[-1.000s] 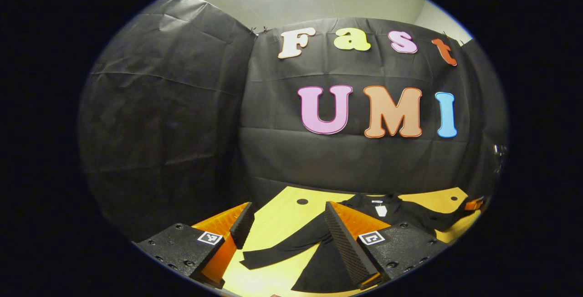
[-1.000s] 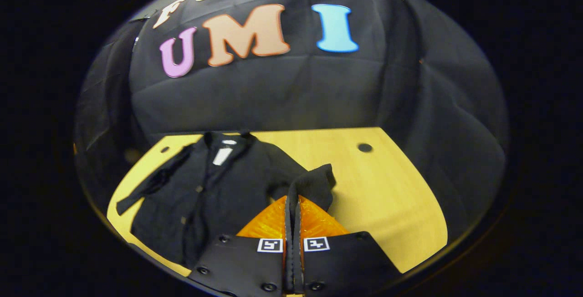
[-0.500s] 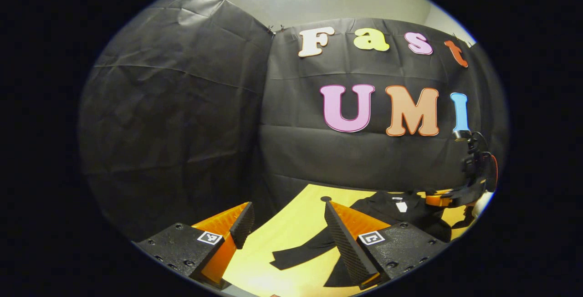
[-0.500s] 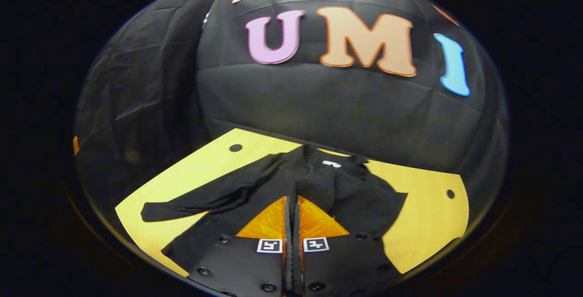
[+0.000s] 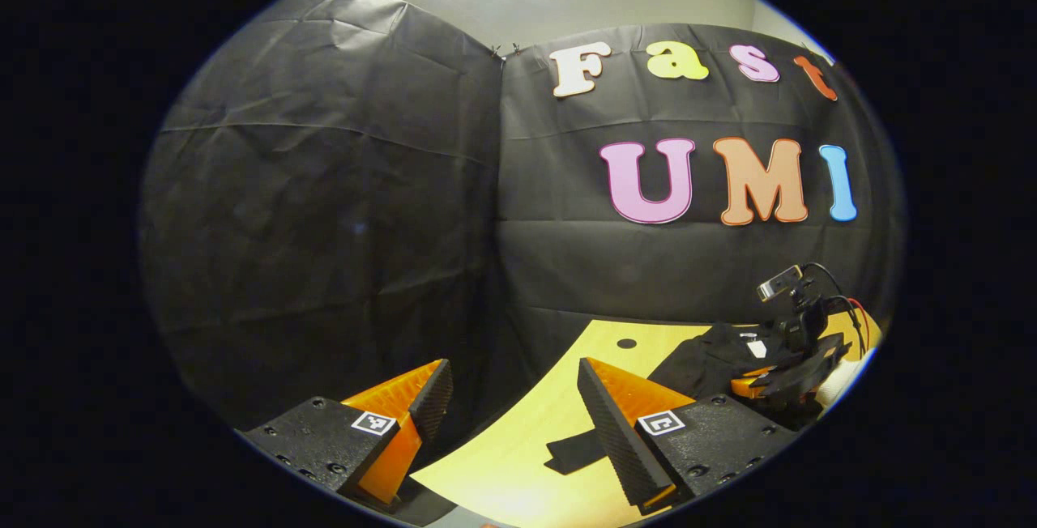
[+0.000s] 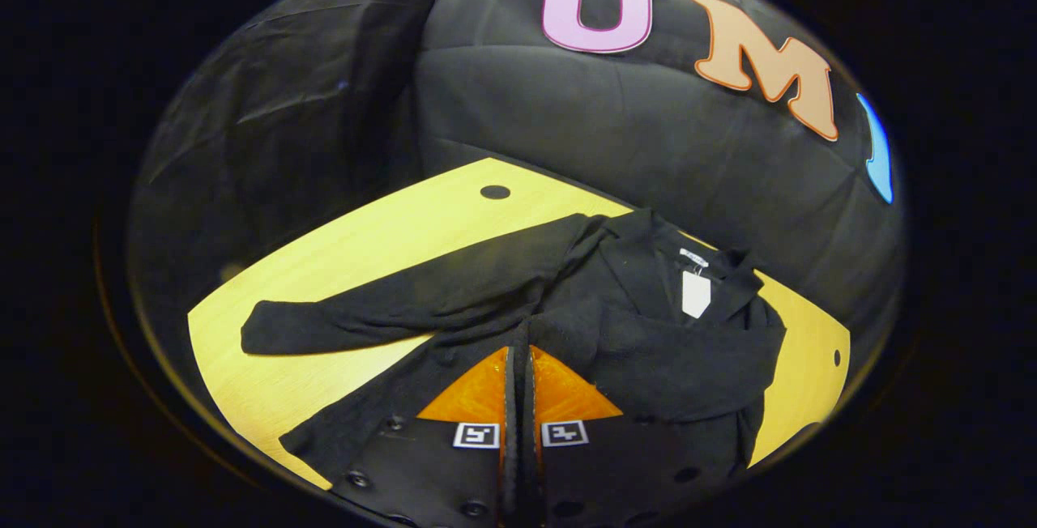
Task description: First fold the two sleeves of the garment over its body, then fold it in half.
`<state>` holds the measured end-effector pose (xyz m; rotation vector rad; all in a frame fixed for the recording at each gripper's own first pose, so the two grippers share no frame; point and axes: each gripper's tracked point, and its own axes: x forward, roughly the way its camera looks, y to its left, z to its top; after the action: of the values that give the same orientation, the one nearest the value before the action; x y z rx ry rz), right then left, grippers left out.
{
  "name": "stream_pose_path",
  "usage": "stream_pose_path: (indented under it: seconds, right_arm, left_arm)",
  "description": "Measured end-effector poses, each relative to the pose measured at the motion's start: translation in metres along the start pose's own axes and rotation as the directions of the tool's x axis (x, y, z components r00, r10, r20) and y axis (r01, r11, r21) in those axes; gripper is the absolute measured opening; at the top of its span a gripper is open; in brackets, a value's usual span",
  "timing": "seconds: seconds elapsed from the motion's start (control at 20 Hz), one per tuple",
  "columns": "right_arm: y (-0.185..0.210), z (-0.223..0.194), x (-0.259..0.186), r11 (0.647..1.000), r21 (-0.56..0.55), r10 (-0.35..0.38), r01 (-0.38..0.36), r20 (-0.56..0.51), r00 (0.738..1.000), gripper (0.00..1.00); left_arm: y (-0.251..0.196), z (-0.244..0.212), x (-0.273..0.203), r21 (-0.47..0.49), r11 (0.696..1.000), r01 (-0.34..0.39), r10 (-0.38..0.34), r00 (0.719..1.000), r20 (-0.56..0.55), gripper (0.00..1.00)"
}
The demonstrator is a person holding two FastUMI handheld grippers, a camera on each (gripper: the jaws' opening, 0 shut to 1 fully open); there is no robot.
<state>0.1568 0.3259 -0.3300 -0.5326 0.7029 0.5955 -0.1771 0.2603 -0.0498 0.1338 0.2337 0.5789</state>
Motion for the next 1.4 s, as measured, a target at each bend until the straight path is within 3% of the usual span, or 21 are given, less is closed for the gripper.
stream_pose_path:
  seconds: [0.1, 0.15, 0.25, 0.6, 1.0, 1.2, 1.4]
  right_arm:
    - [0.026, 0.002, -0.004, 0.990, 0.032, 0.140, -0.141, 0.015, 0.990, 0.12]
    - [0.041, 0.006, -0.007, 0.976, 0.051, 0.209, -0.210, 0.030, 0.977, 0.41]
    - [0.049, 0.005, -0.016, 0.968, 0.040, 0.248, -0.249, 0.038, 0.968, 0.99]
    - [0.020, 0.013, -0.054, 0.981, -0.006, 0.194, -0.195, 0.110, 0.975, 0.98]
    - [-0.060, 0.022, -0.167, 0.988, 0.141, 0.012, -0.058, 0.306, 0.952, 0.98]
    - [-0.101, 0.003, -0.214, 0.974, 0.224, -0.111, 0.038, 0.323, 0.940, 0.95]
    - [-0.111, -0.008, -0.252, 0.946, 0.315, -0.184, 0.069, 0.353, 0.917, 1.00]
  left_arm:
    - [0.003, -0.003, -0.003, -0.007, 1.000, -0.005, 0.005, 1.000, -0.004, 0.92]
    - [0.002, -0.006, -0.005, -0.014, 1.000, -0.005, 0.005, 1.000, -0.008, 0.91]
    - [-0.001, -0.011, -0.006, -0.028, 1.000, -0.002, 0.002, 1.000, -0.016, 0.91]
    - [-0.030, -0.025, 0.007, -0.091, 0.995, 0.047, -0.050, 0.998, -0.038, 0.92]
    - [-0.100, -0.072, 0.054, -0.173, 0.973, 0.151, -0.169, 0.981, -0.096, 0.93]
    - [-0.123, -0.128, 0.084, -0.234, 0.965, 0.117, -0.167, 0.964, -0.207, 0.91]
    - [-0.132, -0.197, 0.097, -0.269, 0.963, 0.024, -0.125, 0.923, -0.364, 0.94]
